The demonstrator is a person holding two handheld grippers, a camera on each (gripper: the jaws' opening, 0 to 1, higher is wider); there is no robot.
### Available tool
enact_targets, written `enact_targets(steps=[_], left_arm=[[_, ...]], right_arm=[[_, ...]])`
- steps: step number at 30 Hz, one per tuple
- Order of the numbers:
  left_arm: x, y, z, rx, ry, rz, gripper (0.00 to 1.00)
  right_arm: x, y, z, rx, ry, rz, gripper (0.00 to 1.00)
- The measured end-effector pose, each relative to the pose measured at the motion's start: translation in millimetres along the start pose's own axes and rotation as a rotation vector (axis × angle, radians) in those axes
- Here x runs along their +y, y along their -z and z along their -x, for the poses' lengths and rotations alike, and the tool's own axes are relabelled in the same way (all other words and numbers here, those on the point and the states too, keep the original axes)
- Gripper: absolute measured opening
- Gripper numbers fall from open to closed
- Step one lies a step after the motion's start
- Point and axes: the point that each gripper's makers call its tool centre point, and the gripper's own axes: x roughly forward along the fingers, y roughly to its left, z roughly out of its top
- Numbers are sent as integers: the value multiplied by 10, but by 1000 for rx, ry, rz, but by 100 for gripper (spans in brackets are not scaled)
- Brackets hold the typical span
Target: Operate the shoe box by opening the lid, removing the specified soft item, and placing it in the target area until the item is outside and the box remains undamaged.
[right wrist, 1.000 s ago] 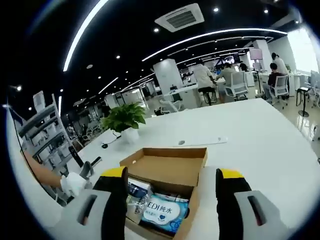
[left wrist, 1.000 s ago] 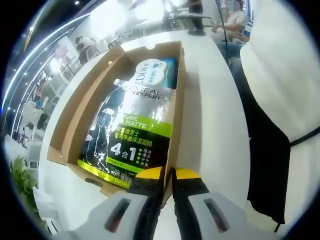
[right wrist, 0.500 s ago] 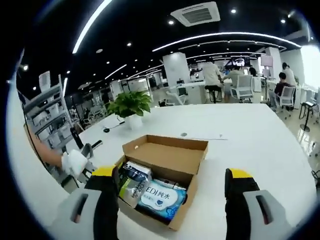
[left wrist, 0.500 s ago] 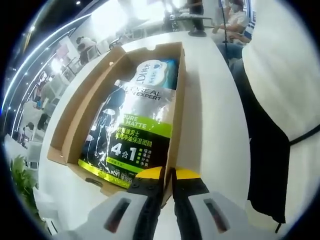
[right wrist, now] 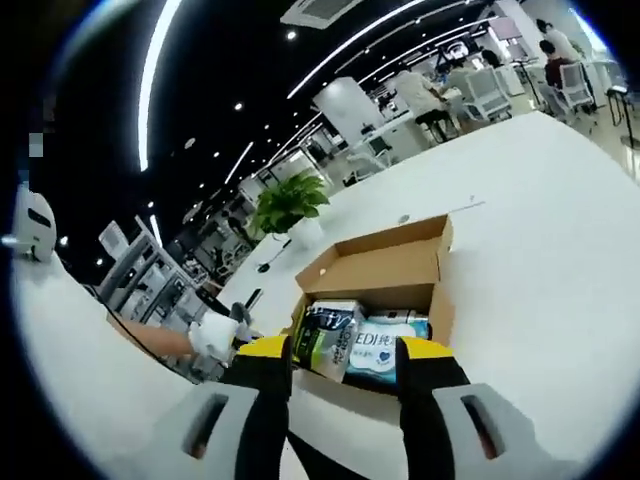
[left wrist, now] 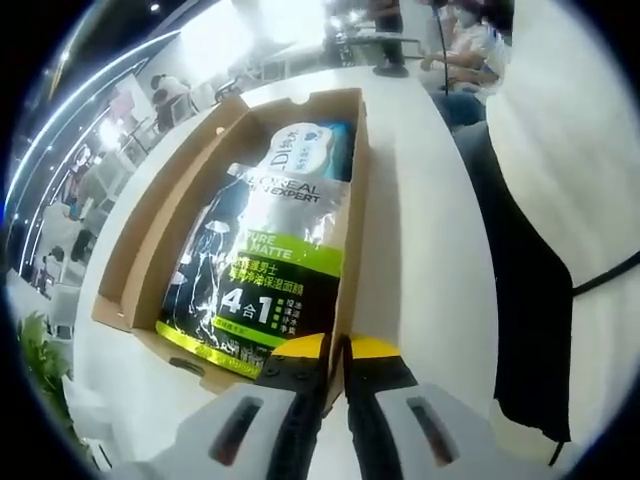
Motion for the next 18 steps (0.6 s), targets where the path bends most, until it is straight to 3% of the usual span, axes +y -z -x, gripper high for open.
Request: enact_targets(steps=[4,6,9,10,12,14,15,18], left_arm=[[1,1,1,0,-10,12,6],[1,1,2,-3,-12,9,5],[-1,0,2,6,4,2,5],[2,-1,0,7,4,5,5],[0,3,0,7,2,12,5],[-1,4,0,2,-3,12,5],[-1,5,-1,0,-7,6,6],[0,1,0,0,-14,10,6]], right_arm=[[123,75,-83,8,-65,-51,33],[174,98,-139,6,-96,-61,37],[287,190,-226,57,-154,-105,46],[278,187,-237,55,-146,-99,45],[140,184,-284,46,-64,-33,39],[69,232,-311,69,-32,-51,33],[-76,285,-333,87,28,-62,30],[-115,290,-384,77,40,-67,30]])
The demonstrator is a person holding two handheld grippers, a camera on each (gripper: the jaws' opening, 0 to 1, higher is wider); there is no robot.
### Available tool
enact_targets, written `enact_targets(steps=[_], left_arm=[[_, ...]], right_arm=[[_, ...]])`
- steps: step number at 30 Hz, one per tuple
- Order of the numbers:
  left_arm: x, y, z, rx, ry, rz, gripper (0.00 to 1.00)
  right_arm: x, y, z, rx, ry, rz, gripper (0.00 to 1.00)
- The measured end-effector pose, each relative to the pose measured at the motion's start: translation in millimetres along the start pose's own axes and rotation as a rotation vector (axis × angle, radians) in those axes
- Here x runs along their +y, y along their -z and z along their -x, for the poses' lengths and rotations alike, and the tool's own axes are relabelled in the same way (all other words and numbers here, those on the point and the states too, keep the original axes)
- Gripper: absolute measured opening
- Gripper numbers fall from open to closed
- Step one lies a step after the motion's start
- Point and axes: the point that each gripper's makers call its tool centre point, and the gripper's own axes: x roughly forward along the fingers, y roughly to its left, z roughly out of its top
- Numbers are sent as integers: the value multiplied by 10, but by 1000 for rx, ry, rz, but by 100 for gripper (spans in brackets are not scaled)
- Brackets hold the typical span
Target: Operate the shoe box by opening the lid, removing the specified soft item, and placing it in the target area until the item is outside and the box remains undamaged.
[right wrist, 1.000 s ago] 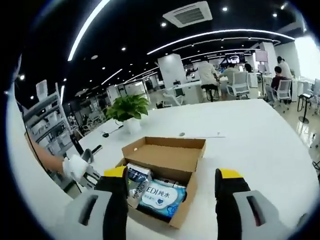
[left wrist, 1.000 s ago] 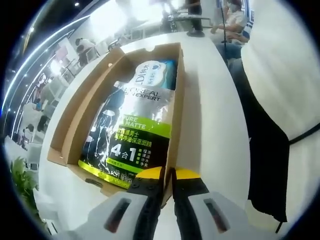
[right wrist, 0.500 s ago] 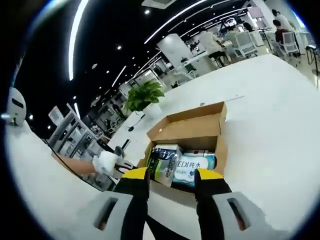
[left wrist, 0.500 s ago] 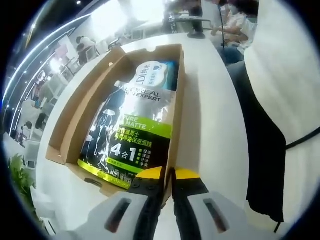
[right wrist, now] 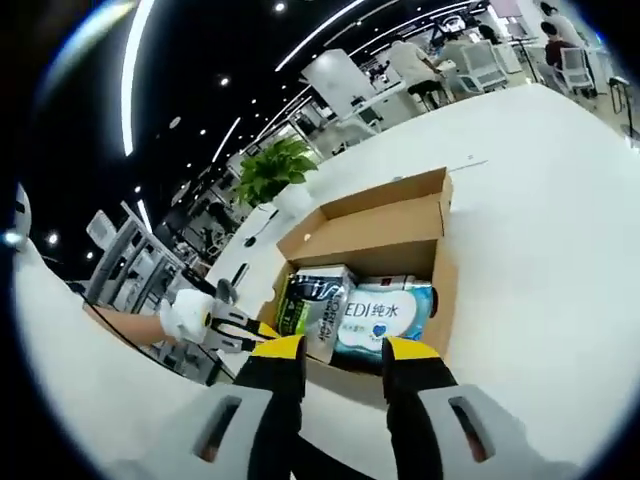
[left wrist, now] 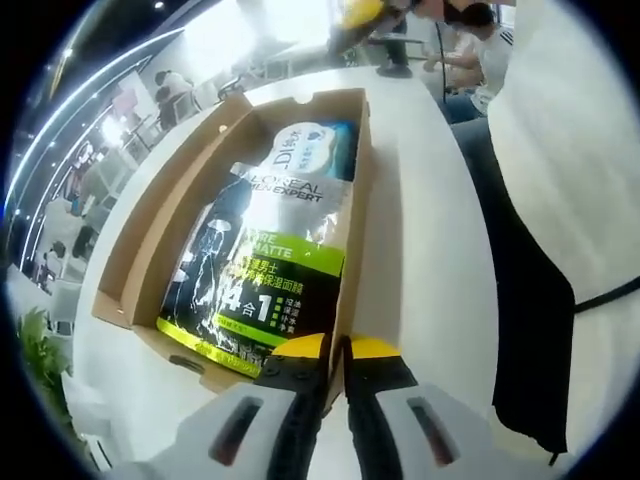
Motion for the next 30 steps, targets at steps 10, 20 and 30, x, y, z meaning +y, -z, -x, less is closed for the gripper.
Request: enact_targets(steps=[10,20,30], left_arm=[[0,-2,-2,-1,1,-1,6],[2,2,-7,9,10,18,6],[-3,-3,-1,3,5,17,6]], right_arm=[[32,36,-389,42,-67,-69,23],[231,167,-794,131,-111,21,25],[170,329,-1079,219,-76,-70,25]])
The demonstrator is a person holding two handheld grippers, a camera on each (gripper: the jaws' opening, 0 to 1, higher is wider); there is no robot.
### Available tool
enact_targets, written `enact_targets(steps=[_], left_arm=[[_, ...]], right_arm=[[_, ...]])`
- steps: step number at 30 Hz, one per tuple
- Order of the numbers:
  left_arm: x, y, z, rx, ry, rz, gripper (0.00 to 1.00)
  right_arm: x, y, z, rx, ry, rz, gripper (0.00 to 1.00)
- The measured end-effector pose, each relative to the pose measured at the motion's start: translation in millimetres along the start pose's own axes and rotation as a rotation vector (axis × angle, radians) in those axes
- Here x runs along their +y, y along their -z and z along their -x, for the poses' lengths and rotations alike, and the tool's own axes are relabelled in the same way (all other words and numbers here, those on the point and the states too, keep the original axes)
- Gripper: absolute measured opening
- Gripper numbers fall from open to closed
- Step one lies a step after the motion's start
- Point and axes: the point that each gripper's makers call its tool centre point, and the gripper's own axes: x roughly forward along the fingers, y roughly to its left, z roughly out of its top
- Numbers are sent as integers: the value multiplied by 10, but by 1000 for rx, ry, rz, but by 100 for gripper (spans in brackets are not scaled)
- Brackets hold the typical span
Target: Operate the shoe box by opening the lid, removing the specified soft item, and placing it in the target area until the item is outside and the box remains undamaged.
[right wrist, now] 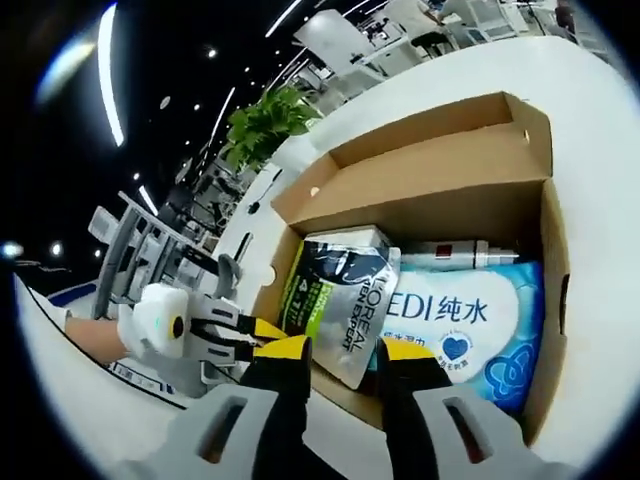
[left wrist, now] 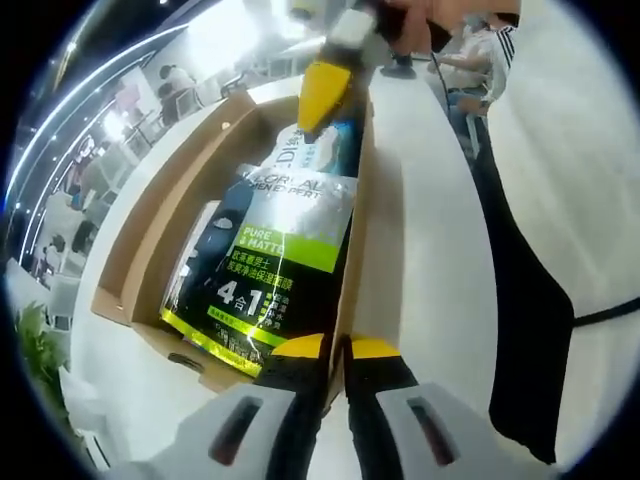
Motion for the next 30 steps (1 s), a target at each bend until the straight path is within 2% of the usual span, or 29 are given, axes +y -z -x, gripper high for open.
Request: enact_targets(steps=[4,6,8,10,19,22,24,28,30], left_arm=[[-1,1,1,-1,-1,-2,6],[-1,2,1,-1,-1,-1,6],[0,2,1,-1,0,-1,6],[1,2,1,-1,-1,-2,6],[4,4,-2,0,1,-5,6],[3,3,-2,0,2,-5,6],[5,4,-2,0,1,-4,6],[7,5,-1,0,-1,-4,6],[9,6,-2,1,-2,-4,6]], right_arm=[[-39,52,-46,37,31,15,26],[-25,141,-18,103,36,-15,25],[-20,134,-27,105,32,-31,23],[14,176,-48,127,22,-100,24],[-71,321,-151,199,79,-140,20],[12,305,-182,180,44,-154,20],[-1,303,-183,177,53,-162,21],[-2,232,-138,135,53,-168,14],[144,87,-120,53,-44,-178,11]])
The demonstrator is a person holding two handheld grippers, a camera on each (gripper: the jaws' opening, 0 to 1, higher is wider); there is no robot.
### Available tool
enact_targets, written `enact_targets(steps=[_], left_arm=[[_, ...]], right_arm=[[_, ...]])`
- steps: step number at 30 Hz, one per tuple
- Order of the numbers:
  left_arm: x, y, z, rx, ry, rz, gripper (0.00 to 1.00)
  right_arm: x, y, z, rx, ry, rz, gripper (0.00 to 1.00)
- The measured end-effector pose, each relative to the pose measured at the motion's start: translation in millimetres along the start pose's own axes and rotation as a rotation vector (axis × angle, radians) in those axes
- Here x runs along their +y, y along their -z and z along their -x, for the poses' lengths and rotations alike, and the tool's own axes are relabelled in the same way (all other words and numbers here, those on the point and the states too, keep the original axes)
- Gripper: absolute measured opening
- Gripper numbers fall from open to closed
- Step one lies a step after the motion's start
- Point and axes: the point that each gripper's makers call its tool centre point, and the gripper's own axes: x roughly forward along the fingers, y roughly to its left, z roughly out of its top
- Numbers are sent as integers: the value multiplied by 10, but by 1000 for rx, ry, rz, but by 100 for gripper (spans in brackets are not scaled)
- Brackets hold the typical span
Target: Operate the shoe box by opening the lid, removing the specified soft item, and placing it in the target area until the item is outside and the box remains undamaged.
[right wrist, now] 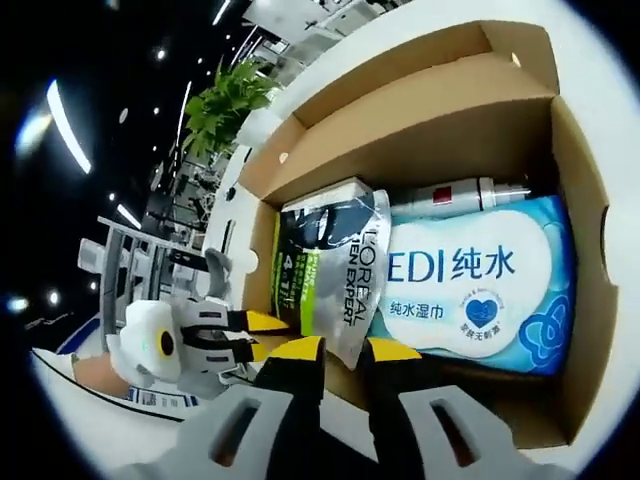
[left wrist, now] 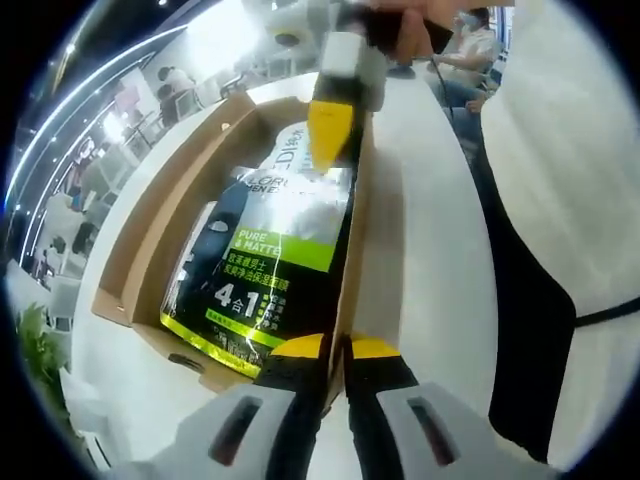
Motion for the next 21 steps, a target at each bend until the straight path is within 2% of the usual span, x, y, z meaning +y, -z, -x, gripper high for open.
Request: enact_targets(steps=[1,2,4,7,9,13,15,17,20,21], left_arm=[[1,0,0,0,-1,0,6],[2,0,0,-1,-1,2,6],[3,-2,0,-2,-3,-1,6],[3,-2,0,-1,0,-2,6],[-1,1,-3,6,10,-7,6],[-5,2,-1,10,14,-3,6],[-10,4,0,10,9,-6,6],[-8,4,-1,9,7,-2,6],[-5,6,-1,9,12,-5,6],[-5,6,-1,9,14,-6,6]], right_arm=[[108,-41,11,-25,-67,27,11],[146,-89,20,-54,-98,9,11],[77,-89,6,-39,-74,5,11],[25,-151,-52,-55,-60,28,12],[7,-135,-93,-27,-49,22,12],[-169,-180,-125,2,51,92,15],[-138,-269,-152,-40,28,92,17],[-99,-296,-174,-34,7,26,18],[-135,-412,-215,-50,22,59,18],[-132,-394,-238,-22,17,54,18]])
